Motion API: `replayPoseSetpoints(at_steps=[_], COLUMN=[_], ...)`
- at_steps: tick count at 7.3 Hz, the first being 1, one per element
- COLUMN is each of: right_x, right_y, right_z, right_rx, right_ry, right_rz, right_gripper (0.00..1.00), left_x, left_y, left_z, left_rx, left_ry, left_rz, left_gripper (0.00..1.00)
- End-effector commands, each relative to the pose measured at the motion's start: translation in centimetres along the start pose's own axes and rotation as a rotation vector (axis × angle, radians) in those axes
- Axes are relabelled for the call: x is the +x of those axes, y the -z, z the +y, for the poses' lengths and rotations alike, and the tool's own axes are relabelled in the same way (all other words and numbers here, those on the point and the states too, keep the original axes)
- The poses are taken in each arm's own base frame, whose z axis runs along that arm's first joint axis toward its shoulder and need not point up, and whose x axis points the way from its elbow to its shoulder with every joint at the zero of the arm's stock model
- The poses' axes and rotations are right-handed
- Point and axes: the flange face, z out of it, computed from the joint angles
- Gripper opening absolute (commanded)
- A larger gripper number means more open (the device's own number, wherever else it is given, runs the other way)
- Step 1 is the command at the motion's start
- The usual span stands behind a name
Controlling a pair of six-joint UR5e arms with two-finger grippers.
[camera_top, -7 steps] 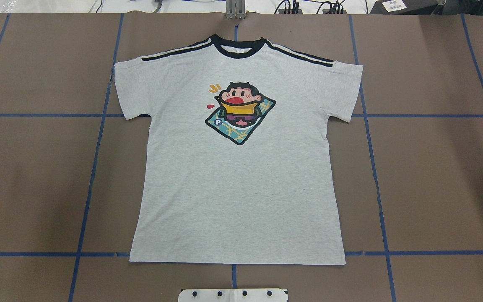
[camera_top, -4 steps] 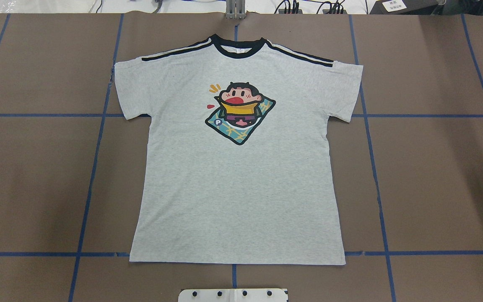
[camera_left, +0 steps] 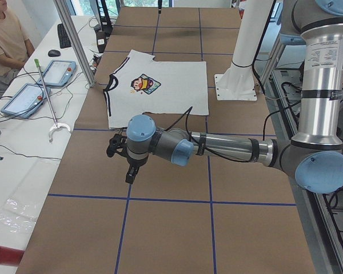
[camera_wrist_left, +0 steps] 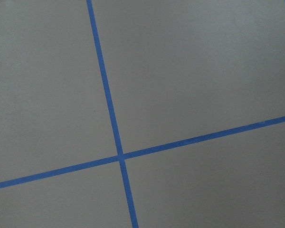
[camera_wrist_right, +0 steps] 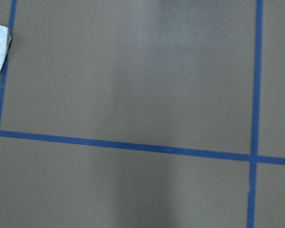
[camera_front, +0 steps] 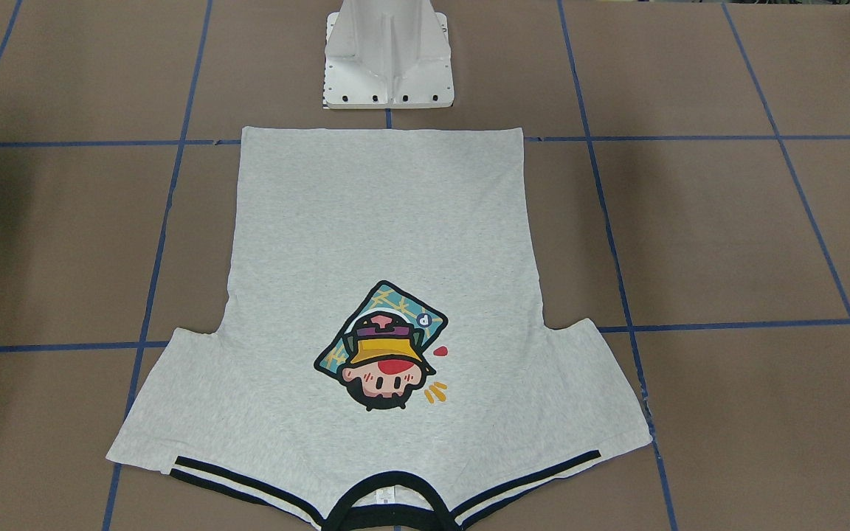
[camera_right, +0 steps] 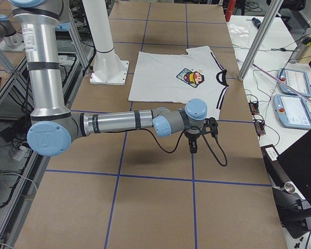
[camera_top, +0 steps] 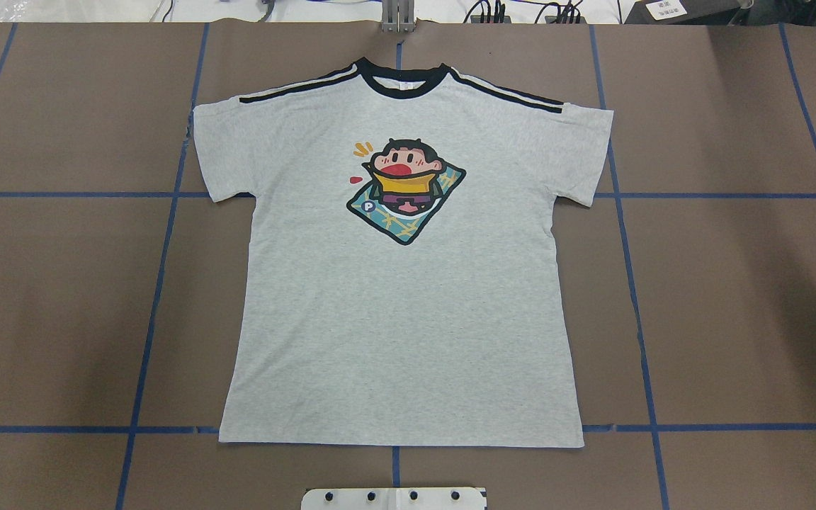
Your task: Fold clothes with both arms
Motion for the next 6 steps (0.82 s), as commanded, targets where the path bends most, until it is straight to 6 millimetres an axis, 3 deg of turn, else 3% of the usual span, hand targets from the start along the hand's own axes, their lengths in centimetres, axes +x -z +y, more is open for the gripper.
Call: replayPoseSetpoints(at_steps=[1,2,3,5,6], right_x=[-7.7,-11.2,-14.5,-18.8,-19.3], right_y=[-4.5,-5.9,-6.4,-10.2,-11.1], right_z=[-8.7,-12.7,-15.3,-16.2,-16.4], right_rx=[-0.002,-0.015,0.031,0.197,0.308], right_ry=[0.052,0.035,-0.002,-0.113,-0.164], right_rz=[-0.029,-0.036,-0.009,-0.008,0.0], right_gripper=[1.0,0.99,0.97,0.96,0.94], left_x=[0.2,0.4,0.8,0.7,0.7], left_y=[0.1,0.3,0.6,0.5,0.5], left_z=[0.0,0.0,-0.1,-0.1,-0.1], left_rx=[0.003,0.005,0.012,0.011,0.011], left_ry=[-0.007,-0.009,-0.021,-0.021,-0.021], left_rz=[0.002,0.005,0.004,0.004,0.004], left_gripper=[1.0,1.0,1.0,1.0,1.0])
